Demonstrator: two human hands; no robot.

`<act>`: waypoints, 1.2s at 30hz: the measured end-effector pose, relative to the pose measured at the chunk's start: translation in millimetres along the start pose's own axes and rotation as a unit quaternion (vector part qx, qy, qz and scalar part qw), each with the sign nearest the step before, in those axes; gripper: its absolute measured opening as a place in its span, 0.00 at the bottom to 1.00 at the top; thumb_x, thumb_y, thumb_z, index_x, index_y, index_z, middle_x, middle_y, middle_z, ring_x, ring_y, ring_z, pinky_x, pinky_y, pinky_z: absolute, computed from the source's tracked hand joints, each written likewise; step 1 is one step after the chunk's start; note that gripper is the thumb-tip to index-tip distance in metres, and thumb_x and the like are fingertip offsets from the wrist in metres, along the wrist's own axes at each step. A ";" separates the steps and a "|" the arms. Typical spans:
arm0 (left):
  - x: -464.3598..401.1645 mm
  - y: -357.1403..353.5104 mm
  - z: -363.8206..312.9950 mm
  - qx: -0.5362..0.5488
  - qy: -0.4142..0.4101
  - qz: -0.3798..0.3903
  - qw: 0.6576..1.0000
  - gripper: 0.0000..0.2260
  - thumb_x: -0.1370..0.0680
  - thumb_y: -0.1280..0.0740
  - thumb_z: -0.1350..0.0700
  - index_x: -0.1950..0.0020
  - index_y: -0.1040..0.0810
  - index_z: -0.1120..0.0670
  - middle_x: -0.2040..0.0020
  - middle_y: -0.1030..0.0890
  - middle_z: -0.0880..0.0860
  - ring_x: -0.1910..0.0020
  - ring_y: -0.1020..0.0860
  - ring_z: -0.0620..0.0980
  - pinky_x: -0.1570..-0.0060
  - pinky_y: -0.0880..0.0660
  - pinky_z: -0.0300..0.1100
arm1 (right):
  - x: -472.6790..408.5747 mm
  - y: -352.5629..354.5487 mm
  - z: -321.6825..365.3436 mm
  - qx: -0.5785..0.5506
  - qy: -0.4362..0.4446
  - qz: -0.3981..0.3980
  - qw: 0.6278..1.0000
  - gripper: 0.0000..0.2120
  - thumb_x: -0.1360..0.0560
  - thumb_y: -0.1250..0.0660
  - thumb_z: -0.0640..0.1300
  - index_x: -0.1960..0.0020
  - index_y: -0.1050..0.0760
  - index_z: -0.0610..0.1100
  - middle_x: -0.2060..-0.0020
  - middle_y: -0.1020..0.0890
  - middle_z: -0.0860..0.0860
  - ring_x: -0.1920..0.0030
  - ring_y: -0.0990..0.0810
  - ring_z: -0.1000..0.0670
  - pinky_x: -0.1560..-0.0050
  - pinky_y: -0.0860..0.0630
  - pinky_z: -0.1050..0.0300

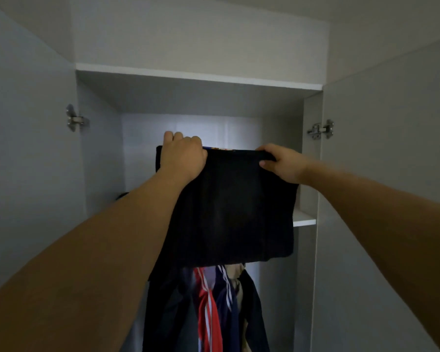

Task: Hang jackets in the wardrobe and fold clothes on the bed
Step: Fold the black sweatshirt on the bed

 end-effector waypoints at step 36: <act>-77.1 -498.5 -0.4 0.040 0.162 0.305 0.938 0.21 0.18 0.48 0.50 0.29 0.35 0.60 0.28 0.36 0.63 0.29 0.38 0.61 0.30 0.44 0.55 | -319.4 -311.9 -301.3 0.042 -0.187 0.189 0.963 0.27 0.16 0.55 0.54 0.23 0.45 0.39 0.25 0.39 0.38 0.27 0.36 0.40 0.28 0.39 0.48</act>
Point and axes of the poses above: each hand's wrist, its own x-axis away from the middle knuckle, its own y-axis out of the back of the hand, z = x × y, the point moved 6 cm from there along -x, towards the middle knuckle
